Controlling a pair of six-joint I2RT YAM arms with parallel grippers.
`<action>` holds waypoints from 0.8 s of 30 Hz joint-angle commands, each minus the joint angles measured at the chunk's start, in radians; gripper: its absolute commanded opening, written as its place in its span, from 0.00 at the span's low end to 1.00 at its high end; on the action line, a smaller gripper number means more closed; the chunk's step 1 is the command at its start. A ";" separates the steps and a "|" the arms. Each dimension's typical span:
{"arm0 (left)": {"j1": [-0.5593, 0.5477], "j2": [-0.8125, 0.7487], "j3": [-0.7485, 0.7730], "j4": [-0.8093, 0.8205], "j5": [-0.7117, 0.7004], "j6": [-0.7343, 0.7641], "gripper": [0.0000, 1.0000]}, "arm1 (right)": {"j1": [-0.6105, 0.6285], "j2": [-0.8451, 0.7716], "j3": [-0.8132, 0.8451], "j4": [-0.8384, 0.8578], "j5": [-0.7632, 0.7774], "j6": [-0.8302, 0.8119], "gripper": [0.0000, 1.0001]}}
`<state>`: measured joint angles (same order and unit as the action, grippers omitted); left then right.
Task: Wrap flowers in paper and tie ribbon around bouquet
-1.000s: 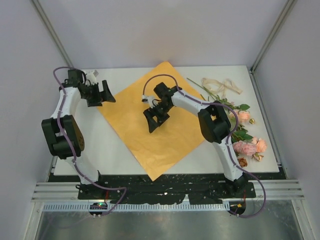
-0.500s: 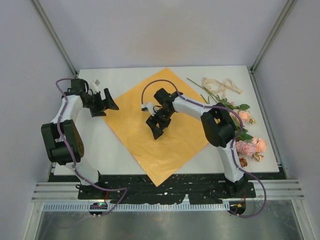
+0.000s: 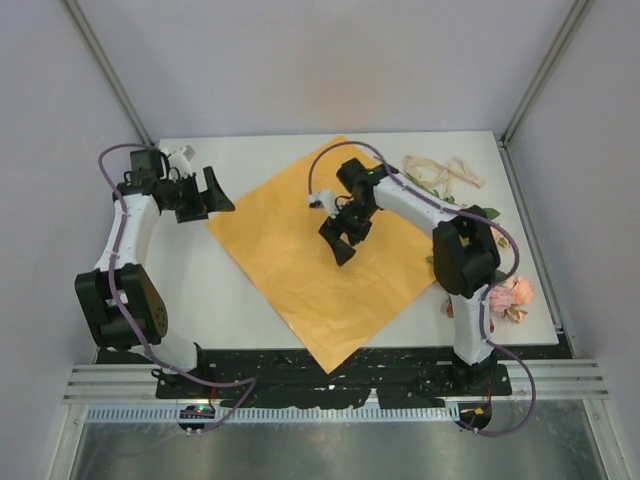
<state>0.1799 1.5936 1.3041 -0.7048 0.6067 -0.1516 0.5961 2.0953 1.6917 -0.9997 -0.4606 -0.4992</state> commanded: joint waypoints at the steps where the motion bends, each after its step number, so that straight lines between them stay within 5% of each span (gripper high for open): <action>1: -0.039 -0.132 0.090 -0.001 0.001 0.104 1.00 | -0.165 -0.265 0.077 -0.099 0.037 -0.028 0.86; 5: -0.089 -0.181 0.093 0.004 -0.015 0.184 1.00 | -0.382 -0.291 0.043 -0.096 0.163 -0.064 0.77; 12: -0.145 -0.195 0.075 0.007 -0.001 0.187 1.00 | -0.613 -0.094 0.192 -0.086 0.373 -0.165 0.66; 24: -0.145 -0.185 0.053 0.013 -0.025 0.182 1.00 | -0.705 0.107 0.303 -0.010 0.547 -0.303 0.57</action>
<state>0.0364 1.4052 1.3529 -0.7094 0.5934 0.0128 -0.1074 2.2066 1.9499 -1.0386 0.0235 -0.7307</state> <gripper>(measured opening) 0.995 0.573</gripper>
